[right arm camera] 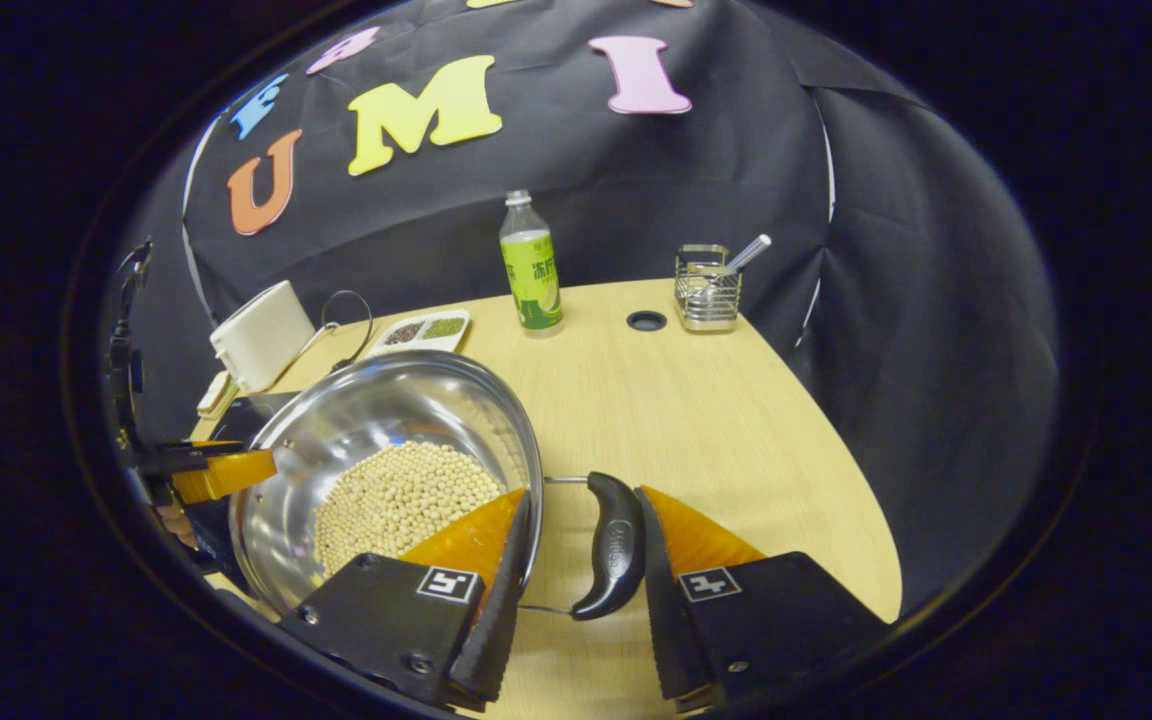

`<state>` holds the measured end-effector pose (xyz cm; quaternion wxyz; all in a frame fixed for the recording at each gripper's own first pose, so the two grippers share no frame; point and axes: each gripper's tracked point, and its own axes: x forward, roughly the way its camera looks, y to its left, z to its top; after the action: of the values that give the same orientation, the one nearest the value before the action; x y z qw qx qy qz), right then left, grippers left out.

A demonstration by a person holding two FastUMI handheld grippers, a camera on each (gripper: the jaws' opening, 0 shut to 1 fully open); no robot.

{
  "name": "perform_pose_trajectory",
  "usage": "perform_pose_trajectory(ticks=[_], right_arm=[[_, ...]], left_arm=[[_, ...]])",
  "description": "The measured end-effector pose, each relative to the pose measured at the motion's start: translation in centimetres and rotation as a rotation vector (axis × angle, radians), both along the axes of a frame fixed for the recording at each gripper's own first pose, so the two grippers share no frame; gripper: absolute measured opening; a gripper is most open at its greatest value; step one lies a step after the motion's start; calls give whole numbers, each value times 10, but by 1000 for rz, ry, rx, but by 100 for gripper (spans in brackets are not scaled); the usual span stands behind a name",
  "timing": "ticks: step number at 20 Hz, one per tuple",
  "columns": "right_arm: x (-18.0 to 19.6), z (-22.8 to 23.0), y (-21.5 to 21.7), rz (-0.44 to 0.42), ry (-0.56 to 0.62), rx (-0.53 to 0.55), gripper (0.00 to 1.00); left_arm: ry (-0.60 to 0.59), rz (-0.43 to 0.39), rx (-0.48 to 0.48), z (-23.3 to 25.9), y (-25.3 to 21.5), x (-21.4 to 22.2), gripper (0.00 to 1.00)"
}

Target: First push the handle of the pot to place it horizontally, then grasp the pot with both hands and set it on the induction cooktop.

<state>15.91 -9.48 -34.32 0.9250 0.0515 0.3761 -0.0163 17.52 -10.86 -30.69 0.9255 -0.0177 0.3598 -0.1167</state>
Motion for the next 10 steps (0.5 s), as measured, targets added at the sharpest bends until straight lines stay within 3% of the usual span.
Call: perform_pose_trajectory(ticks=[5, 10], right_arm=[[-17, 42, 1, 8, -27, 32, 58], [-19, 93, 17, 30, -67, 26, 59]], left_arm=[[-70, -18, 22, 45, 3, -16, 53], [-98, 11, -30, 85, 23, -23, 53]])
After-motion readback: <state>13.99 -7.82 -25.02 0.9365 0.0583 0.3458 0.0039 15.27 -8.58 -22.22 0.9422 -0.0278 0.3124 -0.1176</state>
